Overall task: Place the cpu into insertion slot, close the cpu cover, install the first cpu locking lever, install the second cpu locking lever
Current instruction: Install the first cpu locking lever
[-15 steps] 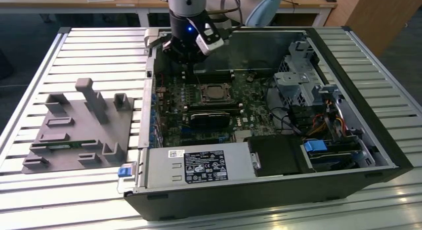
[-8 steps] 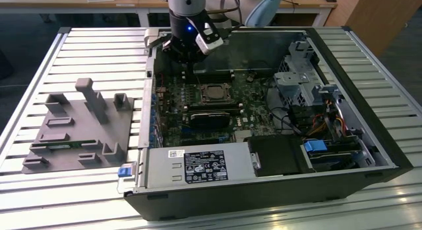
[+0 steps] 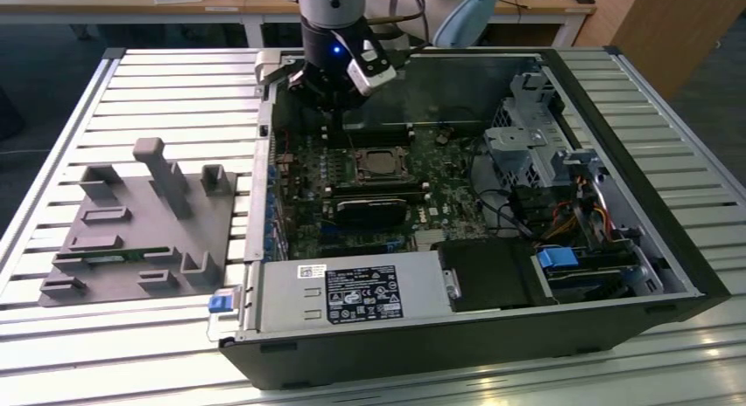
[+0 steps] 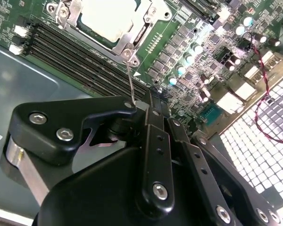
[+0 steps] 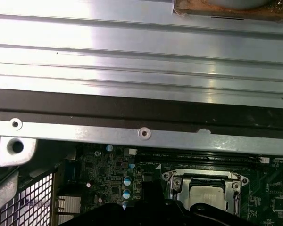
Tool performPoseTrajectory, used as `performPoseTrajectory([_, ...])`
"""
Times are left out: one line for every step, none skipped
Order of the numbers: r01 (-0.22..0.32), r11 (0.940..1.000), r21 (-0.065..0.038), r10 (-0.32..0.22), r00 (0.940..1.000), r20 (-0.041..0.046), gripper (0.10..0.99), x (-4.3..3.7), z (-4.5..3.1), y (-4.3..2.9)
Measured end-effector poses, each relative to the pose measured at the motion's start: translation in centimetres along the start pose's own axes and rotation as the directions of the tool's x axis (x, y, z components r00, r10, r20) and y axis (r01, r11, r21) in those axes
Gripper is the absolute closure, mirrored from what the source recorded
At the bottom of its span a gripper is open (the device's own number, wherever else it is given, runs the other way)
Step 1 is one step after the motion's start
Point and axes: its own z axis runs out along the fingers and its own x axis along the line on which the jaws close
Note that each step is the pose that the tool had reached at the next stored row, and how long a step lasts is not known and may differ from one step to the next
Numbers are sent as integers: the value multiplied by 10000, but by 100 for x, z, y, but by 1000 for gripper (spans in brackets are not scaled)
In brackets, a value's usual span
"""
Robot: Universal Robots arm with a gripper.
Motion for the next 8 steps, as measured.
performPoseTrajectory([0, 10000, -1, 0, 10000, 0, 980, -7, 1, 0])
performPoseTrajectory([0, 10000, -1, 0, 10000, 0, 980, -15, 1, 0])
performPoseTrajectory([-1, 10000, -1, 1, 10000, 0, 980, -23, 1, -1])
performPoseTrajectory([0, 10000, 0, 0, 10000, 0, 980, -32, 1, -1])
performPoseTrajectory([-1, 10000, -1, 1, 10000, 0, 980, -42, 2, -2])
performPoseTrajectory([-1, 10000, -1, 1, 10000, 0, 980, -55, 2, -2])
performPoseTrajectory([-1, 10000, -1, 1, 10000, 1, 980, -68, 2, -3])
performPoseTrajectory([0, 10000, -1, 0, 10000, 0, 980, -83, 2, -4])
